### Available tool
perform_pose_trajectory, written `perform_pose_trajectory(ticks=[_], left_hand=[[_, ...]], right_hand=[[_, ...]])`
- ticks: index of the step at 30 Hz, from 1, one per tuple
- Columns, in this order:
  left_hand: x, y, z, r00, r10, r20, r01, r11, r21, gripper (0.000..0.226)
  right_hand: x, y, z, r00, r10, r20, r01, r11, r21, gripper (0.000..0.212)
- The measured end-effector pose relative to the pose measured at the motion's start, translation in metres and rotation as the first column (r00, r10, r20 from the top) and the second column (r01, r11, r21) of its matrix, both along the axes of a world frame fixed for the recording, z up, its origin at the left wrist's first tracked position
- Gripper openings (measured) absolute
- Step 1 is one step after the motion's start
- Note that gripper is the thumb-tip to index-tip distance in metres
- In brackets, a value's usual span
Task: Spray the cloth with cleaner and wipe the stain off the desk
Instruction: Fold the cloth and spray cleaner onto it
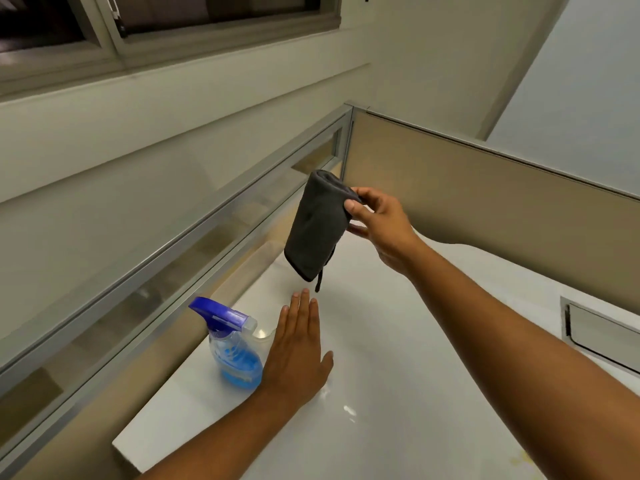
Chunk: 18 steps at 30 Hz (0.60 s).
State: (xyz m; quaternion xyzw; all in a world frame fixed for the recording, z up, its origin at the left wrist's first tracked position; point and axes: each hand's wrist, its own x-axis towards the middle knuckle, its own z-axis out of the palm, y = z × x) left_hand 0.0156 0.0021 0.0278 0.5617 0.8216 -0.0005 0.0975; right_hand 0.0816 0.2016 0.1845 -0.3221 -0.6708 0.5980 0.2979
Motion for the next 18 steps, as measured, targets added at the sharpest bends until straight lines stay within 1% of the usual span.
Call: perform_pose_trajectory(ticks=[1,2,4,5,6,7,8,9,10,12,13,15,16,17,18], left_hand=[[0.002,-0.002,0.004,0.998,0.005,0.064,-0.010,0.997,0.080,0.099],[0.005,-0.004,0.011,0.987,0.015,0.157,-0.047,0.979,0.199,0.098],[0.012,-0.005,0.027,0.932,0.020,0.363,-0.180,0.893,0.412,0.090],[0.016,-0.004,0.037,0.893,0.013,0.450,-0.253,0.841,0.479,0.085],[0.020,-0.002,0.048,0.845,0.000,0.534,-0.324,0.794,0.514,0.082],[0.025,0.001,0.058,0.788,-0.021,0.616,-0.382,0.767,0.515,0.082],[0.031,0.005,0.071,0.722,-0.053,0.690,-0.415,0.764,0.494,0.081],[0.036,0.009,0.081,0.643,-0.094,0.760,-0.422,0.785,0.454,0.080],[0.042,0.013,0.090,0.541,-0.139,0.830,-0.400,0.825,0.398,0.077],[0.057,0.019,0.104,0.305,-0.180,0.935,-0.285,0.920,0.270,0.068],[0.065,0.019,0.109,0.216,-0.183,0.959,-0.223,0.947,0.231,0.064],[0.083,0.016,0.116,0.108,-0.190,0.976,-0.179,0.962,0.207,0.060],[0.092,0.013,0.119,0.058,-0.198,0.979,-0.188,0.960,0.205,0.058],[0.101,0.011,0.121,0.006,-0.201,0.980,-0.204,0.959,0.198,0.057],[0.109,0.008,0.123,-0.040,-0.199,0.979,-0.210,0.960,0.186,0.056]], right_hand=[[0.015,0.001,0.013,1.000,0.018,-0.020,-0.018,0.999,-0.028,0.019],[0.030,0.001,0.025,0.998,0.042,-0.037,-0.044,0.998,-0.054,0.023],[0.062,-0.002,0.048,0.993,0.104,-0.056,-0.109,0.990,-0.091,0.031],[0.078,-0.004,0.056,0.989,0.140,-0.057,-0.145,0.984,-0.101,0.034],[0.093,-0.007,0.064,0.983,0.177,-0.056,-0.182,0.977,-0.110,0.036],[0.108,-0.009,0.068,0.978,0.205,-0.045,-0.209,0.971,-0.119,0.037],[0.121,-0.011,0.071,0.974,0.225,-0.039,-0.228,0.964,-0.136,0.039],[0.134,-0.014,0.073,0.971,0.235,-0.033,-0.237,0.959,-0.153,0.041],[0.146,-0.018,0.073,0.971,0.238,-0.033,-0.240,0.955,-0.171,0.042],[0.167,-0.025,0.074,0.975,0.221,-0.032,-0.223,0.951,-0.214,0.041],[0.176,-0.028,0.075,0.978,0.205,-0.040,-0.209,0.948,-0.240,0.037],[0.192,-0.033,0.073,0.989,0.117,-0.089,-0.136,0.955,-0.265,0.033],[0.199,-0.038,0.071,0.986,0.055,-0.154,-0.098,0.952,-0.289,0.038],[0.206,-0.043,0.064,0.968,-0.007,-0.252,-0.087,0.929,-0.360,0.051],[0.212,-0.047,0.052,0.929,-0.054,-0.366,-0.131,0.876,-0.463,0.073]])
